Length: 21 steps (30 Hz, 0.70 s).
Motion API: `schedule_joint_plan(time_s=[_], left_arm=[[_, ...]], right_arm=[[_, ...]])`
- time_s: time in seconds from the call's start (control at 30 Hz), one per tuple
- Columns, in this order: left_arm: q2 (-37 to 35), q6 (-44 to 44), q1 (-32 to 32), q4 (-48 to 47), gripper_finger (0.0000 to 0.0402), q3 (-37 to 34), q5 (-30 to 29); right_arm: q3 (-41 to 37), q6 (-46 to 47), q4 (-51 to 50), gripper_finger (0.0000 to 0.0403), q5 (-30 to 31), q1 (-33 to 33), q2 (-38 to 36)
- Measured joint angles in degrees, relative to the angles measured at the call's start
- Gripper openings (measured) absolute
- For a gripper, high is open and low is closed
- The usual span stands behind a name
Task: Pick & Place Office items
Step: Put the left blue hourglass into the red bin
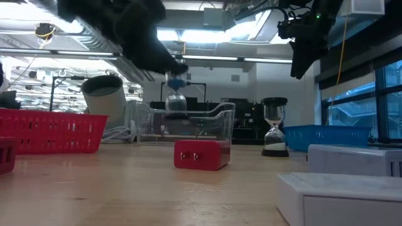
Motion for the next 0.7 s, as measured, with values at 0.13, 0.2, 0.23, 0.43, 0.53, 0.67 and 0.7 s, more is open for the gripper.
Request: schedule_joint_plan(time_s=[0.13,0.2,0.23,0.43,0.53,0.67,0.7], left_arm=[[-6.17,-9.27,-0.81,-16.65,0.0216,3.44,-5.06],[-8.96,-15.26,-1.91,-25.16,0.0216,4.63,-6.55],[-10.36,-18.35,-2.53,-29.00,0.0216,5.07,-6.61],[-17.76,-34.44,-7.30,-44.75,0.0216,6.61,-6.19],[-20.22,-41.32,-9.68,-50.87,0.0216,6.65,-5.52],[-20.06,-51.09,-12.29,-59.85,0.0216,6.13,-5.75],[-19.59,-52.87,-12.76,-60.83,0.0216,5.50,-5.83]], right_arm=[[0.00,-0.31,0.02,0.0296,0.01,-0.01,0.00],[0.00,-0.59,0.04,0.0296,0.01,-0.02,0.00],[0.00,-0.82,0.07,0.0296,0.02,-0.02,0.00],[0.00,-1.76,1.16,0.0296,0.28,-0.02,0.00],[0.00,-1.77,1.38,0.0296,0.30,-0.07,0.00],[0.00,-1.78,1.40,0.0296,0.49,-0.05,0.00],[0.00,-1.77,1.41,0.0296,0.49,-0.05,0.00]])
